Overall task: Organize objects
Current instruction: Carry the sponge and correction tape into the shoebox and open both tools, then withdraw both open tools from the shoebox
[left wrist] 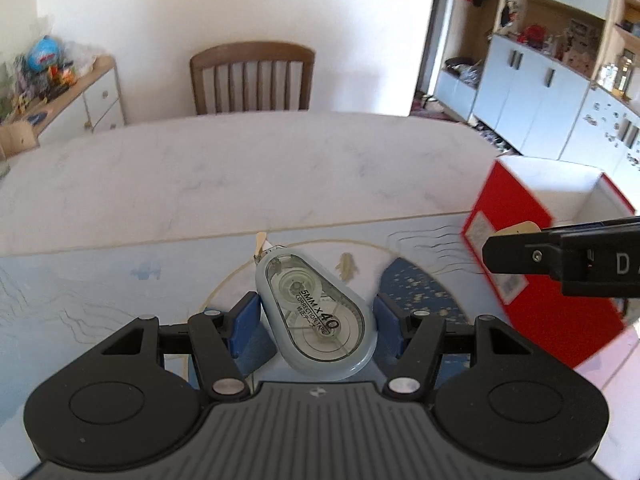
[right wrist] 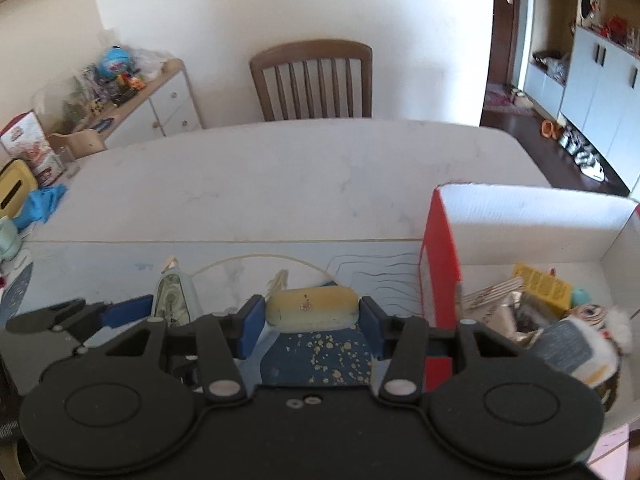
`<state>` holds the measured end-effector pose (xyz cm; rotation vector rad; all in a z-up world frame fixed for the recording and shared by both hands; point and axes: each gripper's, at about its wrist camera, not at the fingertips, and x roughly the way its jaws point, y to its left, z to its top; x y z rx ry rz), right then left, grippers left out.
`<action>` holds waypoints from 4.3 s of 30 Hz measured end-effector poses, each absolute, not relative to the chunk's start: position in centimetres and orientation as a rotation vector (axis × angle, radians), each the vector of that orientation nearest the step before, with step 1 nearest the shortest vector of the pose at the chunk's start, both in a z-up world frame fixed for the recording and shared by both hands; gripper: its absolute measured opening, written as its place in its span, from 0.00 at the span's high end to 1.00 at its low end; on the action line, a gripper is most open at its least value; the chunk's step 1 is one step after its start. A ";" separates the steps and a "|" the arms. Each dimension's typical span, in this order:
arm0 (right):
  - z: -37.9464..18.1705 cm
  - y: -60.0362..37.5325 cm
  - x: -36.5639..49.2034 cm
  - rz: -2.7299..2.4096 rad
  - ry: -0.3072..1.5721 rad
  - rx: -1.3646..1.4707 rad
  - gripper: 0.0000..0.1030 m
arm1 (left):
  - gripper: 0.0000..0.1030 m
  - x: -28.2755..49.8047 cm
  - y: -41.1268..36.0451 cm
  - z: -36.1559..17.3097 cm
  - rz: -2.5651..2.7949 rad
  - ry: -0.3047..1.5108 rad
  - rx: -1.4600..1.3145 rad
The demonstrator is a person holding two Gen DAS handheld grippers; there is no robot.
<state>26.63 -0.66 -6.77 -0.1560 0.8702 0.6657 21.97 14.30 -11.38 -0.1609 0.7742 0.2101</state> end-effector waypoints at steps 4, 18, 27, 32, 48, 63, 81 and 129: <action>-5.3 -2.6 26.1 0.680 0.850 -0.163 0.52 | 0.40 21.3 13.0 -9.5 0.163 0.756 -0.159; -3.2 -11.2 25.3 0.663 0.773 -0.182 0.52 | 0.40 21.9 6.1 -4.0 -0.010 0.726 -0.161; -3.8 -18.1 27.3 0.569 0.777 -0.142 0.52 | 0.40 24.4 0.5 -3.4 -0.065 0.728 -0.132; -4.4 -21.3 28.5 0.527 0.773 -0.143 0.52 | 0.40 26.5 -2.3 -3.7 -0.089 0.750 -0.119; -7.1 -24.3 34.0 0.620 0.816 -0.245 0.52 | 0.40 35.6 -8.2 -5.7 -0.056 0.840 -0.049; -9.9 -22.6 36.4 0.704 0.896 -0.294 0.52 | 0.40 41.5 -11.1 -10.2 0.003 0.950 0.012; -10.4 -22.6 37.3 0.707 0.918 -0.283 0.47 | 0.42 42.6 -10.3 -12.9 0.005 1.037 -0.040; -2.3 -23.5 28.9 0.632 0.751 -0.073 0.22 | 0.17 27.2 -3.2 -2.6 -0.093 0.704 -0.058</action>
